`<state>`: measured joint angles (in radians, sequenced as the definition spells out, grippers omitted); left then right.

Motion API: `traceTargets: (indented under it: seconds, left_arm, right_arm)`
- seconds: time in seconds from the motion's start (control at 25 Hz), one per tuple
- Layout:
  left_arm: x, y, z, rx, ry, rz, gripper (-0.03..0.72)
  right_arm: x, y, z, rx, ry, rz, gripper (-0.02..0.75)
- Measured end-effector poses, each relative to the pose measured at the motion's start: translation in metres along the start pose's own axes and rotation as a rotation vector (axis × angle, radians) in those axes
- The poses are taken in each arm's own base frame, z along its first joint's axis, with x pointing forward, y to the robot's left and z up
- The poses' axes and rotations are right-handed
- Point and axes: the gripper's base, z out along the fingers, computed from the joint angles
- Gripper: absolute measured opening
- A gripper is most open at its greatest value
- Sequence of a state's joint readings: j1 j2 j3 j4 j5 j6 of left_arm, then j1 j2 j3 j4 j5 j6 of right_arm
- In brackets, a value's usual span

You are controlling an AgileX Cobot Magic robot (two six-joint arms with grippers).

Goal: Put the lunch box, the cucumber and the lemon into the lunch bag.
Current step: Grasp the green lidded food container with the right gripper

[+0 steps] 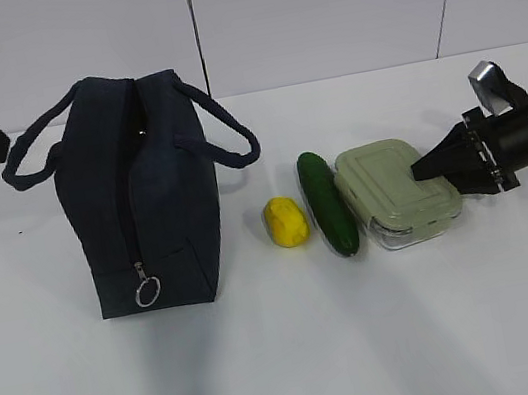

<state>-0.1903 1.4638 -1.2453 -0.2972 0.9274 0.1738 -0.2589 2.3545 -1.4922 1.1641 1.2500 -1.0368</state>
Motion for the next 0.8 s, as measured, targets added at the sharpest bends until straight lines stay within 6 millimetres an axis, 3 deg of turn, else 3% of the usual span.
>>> traceTargets:
  seconds: [0.36,0.6,0.72,0.8]
  left_arm:
    - [-0.042,0.007,0.047,0.049,0.083,-0.021,0.452]
    - [-0.044,0.015,0.086,0.055,0.171,-0.043,0.45]
    - [-0.043,0.018,0.099,0.056,0.197,-0.054,0.381]
    - [-0.044,0.019,0.102,0.054,0.202,-0.067,0.256]
  right_arm:
    - [0.0,0.0,0.0,0.0,0.002,0.001,0.395]
    - [0.0,0.0,0.0,0.0,0.002,0.003,0.394]
    - [0.0,0.0,0.0,0.0,0.002,0.003,0.394]
    - [0.0,0.0,0.0,0.0,0.002,0.003,0.394]
